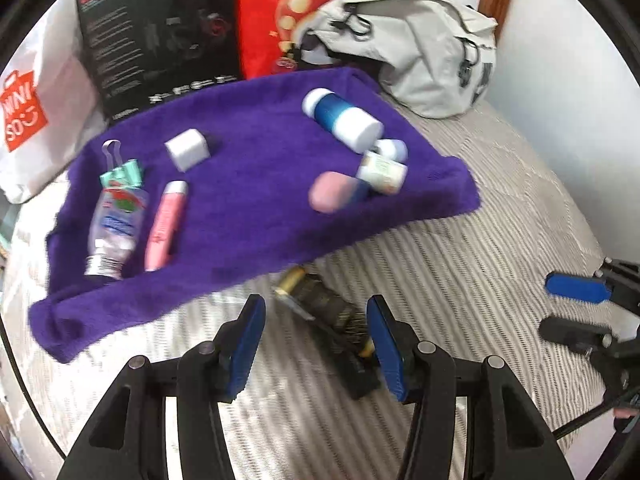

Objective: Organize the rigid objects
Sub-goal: 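Grasp the black cylinder with the left gripper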

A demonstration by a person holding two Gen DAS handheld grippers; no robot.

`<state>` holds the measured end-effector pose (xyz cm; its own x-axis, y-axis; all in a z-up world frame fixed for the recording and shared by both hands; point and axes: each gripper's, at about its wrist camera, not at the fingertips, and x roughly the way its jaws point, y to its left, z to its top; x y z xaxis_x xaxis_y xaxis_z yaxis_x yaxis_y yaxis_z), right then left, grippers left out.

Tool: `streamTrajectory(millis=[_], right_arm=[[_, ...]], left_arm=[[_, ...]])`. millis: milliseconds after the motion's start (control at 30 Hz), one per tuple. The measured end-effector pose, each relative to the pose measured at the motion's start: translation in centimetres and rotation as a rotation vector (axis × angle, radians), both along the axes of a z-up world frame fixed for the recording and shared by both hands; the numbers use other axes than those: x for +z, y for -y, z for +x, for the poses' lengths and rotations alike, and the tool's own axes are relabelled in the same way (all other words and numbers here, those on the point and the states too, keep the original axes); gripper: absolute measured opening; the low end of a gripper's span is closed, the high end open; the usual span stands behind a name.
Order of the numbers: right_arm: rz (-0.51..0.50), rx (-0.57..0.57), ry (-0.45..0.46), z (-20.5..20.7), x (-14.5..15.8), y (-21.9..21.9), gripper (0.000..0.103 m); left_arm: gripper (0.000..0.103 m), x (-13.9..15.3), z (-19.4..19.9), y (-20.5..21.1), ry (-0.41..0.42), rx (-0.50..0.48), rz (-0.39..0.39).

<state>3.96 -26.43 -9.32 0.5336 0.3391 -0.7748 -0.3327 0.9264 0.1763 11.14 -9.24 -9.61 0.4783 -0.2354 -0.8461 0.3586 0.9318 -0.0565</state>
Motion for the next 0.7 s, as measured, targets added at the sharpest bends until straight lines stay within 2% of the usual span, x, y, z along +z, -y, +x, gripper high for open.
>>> streamTrajectory(millis=[200, 467, 600, 700], right_arm=[[0.016, 0.009, -0.006, -0.9, -0.4, 0.0, 0.04], [0.002, -0.014, -0.019, -0.5, -0.8, 0.4, 0.04], [0.004, -0.002, -0.023, -0.2, -1.0, 0.0, 0.04], [-0.005, 0.008, -0.025, -0.2, -1.1, -0.2, 0.04]], left_arm=[[0.051, 0.6, -0.7, 2.7, 0.016, -0.093, -0.021], [0.051, 0.8, -0.5, -1.1, 0.021, 0.013, 0.005], [0.051, -0.1, -0.1, -1.5, 0.013, 0.039, 0.056], [0.051, -0.3, 0.1, -1.3, 0.016, 0.04, 0.049]])
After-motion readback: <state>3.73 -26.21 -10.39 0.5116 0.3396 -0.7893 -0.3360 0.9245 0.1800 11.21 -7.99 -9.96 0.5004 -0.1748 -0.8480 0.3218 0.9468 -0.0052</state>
